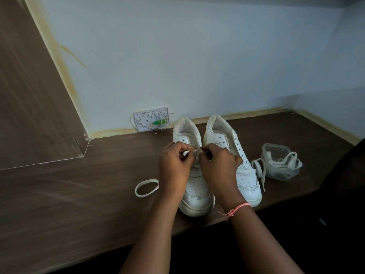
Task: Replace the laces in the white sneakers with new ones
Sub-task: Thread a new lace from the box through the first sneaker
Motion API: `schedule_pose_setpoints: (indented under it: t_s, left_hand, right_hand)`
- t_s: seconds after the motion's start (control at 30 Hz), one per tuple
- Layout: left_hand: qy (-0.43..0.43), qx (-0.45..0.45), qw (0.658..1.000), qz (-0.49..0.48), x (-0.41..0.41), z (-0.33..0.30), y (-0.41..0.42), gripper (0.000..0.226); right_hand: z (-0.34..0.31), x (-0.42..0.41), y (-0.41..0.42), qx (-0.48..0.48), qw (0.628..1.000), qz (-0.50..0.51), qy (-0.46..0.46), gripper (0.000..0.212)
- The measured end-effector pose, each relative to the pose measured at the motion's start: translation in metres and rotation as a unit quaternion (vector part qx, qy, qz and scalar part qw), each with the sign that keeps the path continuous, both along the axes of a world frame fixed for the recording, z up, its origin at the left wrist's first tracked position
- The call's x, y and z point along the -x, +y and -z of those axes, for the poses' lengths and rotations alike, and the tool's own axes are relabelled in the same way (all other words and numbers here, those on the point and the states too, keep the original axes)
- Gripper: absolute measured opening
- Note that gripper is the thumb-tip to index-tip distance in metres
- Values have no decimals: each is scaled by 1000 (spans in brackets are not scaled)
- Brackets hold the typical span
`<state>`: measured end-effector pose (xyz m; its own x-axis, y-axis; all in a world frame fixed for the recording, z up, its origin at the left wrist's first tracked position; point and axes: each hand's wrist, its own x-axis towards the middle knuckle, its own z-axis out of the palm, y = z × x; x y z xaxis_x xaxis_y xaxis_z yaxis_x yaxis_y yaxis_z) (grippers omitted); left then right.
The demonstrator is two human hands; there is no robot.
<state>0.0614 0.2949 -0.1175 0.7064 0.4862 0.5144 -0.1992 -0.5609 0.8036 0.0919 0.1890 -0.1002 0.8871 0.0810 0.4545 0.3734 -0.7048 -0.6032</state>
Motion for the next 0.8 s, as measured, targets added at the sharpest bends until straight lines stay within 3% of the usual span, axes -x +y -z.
schedule_pose_setpoints:
  t_s: [0.33, 0.6, 0.7, 0.8]
  left_hand:
    - [11, 56, 998, 13, 1, -3, -1, 14]
    - [13, -57, 997, -52, -2, 3, -5, 10]
    - [24, -87, 991, -95, 1, -5, -3, 16]
    - [48, -76, 990, -106, 5, -10, 8, 19]
  right_hand:
    - [-2, -1, -2, -25, 999, -5, 36, 21]
    - [-2, -8, -5, -62, 997, -13, 48, 7]
    - [-12, -17, -23, -79, 995, 47, 38, 3]
    - [-25, -38, -70, -206, 960, 180, 60, 5]
